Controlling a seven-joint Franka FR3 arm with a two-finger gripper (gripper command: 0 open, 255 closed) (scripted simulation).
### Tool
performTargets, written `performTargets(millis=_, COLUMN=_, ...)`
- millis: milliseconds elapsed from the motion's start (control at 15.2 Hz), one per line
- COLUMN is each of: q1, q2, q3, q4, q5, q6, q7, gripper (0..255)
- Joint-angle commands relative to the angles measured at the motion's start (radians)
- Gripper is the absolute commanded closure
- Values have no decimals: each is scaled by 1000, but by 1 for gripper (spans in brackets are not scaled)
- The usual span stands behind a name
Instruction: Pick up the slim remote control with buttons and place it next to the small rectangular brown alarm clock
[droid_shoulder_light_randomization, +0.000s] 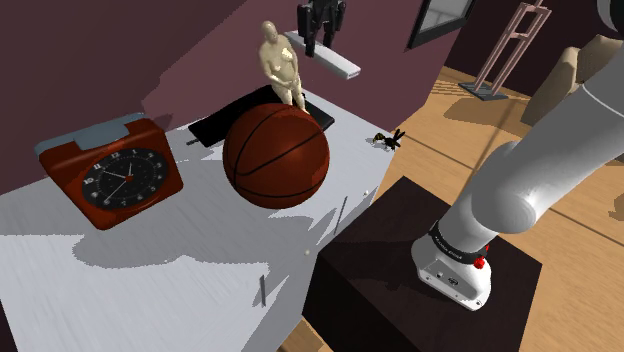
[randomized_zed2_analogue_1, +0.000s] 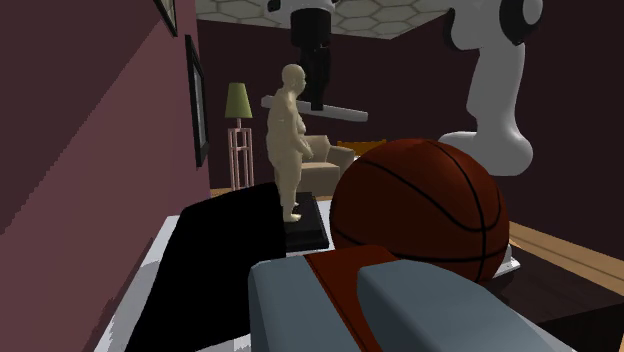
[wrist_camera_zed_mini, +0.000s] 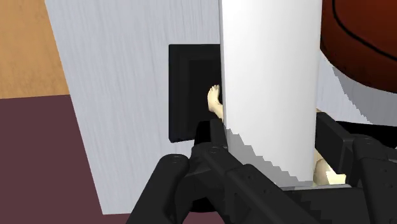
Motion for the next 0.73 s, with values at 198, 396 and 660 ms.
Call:
performTargets(millis=198, q1=50, q2=-29, q3=68, q4=-29, q5=17, q6=-2, q7=116, gripper=255)
performTargets(millis=396, q1=80, q2=-37, q3=111, q4=-36, q5=28, q6=-2, q7=187, gripper=255)
performTargets(millis=660, q1=119, q2=-33, q3=171, q4=-29, q5=40, q6=-4, q7=285, gripper=255)
